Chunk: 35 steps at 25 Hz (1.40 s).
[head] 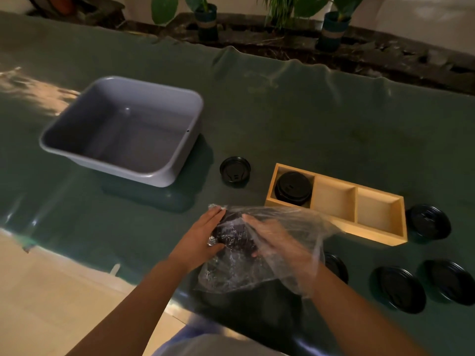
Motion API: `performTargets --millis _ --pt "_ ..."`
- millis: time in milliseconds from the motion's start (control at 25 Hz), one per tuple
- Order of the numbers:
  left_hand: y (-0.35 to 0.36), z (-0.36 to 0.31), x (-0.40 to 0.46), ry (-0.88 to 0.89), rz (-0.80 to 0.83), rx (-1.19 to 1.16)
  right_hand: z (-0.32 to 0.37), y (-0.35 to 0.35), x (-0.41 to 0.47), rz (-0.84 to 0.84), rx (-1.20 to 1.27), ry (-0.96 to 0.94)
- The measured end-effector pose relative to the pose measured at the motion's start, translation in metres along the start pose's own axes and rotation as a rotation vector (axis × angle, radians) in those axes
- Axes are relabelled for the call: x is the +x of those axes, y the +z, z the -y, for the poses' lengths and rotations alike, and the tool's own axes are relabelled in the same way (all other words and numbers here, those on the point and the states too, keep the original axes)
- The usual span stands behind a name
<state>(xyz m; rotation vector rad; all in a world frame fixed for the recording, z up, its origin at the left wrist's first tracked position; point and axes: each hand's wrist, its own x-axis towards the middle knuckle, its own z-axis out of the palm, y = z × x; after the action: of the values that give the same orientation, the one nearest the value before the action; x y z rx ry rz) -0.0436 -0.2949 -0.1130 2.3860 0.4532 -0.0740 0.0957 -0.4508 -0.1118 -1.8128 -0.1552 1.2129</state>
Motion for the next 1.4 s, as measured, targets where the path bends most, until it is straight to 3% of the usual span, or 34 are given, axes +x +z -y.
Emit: performTargets --millis 80,200,320,560,760,880,1000,1120,1240,1400 --pt "0.001 0.002 -0.001 0.008 -0.004 0.015 -0.004 0.004 0.006 -0.044 -0.008 0.043" --pt "0.001 0.003 0.000 0.015 -0.015 0.013 -0.006 -0.003 0.005 0.041 0.046 0.015" --pt "-0.001 0.004 0.001 0.035 -0.026 0.001 -0.003 -0.021 -0.005 -0.042 0.000 0.108" --pt "-0.002 0.003 -0.002 0.056 -0.008 0.002 -0.022 -0.030 -0.030 -0.167 0.154 -0.023" --pt "0.010 -0.020 0.005 -0.089 -0.030 -0.132 -0.007 -0.008 -0.031 -0.179 -0.110 -0.239" --pt "0.019 -0.029 0.010 -0.101 -0.041 -0.013 0.000 0.010 -0.032 -0.134 -0.204 -0.324" --pt "0.017 -0.020 0.009 -0.069 -0.013 -0.031 0.004 0.020 -0.031 -0.173 -0.129 -0.302" --pt "0.010 -0.014 0.008 -0.041 0.013 -0.110 0.008 0.019 -0.027 -0.302 -0.246 -0.226" --pt "0.004 -0.010 0.008 -0.037 0.066 -0.190 0.010 0.015 -0.028 -0.170 -0.242 -0.271" --pt "-0.004 -0.005 0.009 -0.052 0.140 -0.231 0.013 0.008 -0.030 -0.028 -0.477 -0.426"
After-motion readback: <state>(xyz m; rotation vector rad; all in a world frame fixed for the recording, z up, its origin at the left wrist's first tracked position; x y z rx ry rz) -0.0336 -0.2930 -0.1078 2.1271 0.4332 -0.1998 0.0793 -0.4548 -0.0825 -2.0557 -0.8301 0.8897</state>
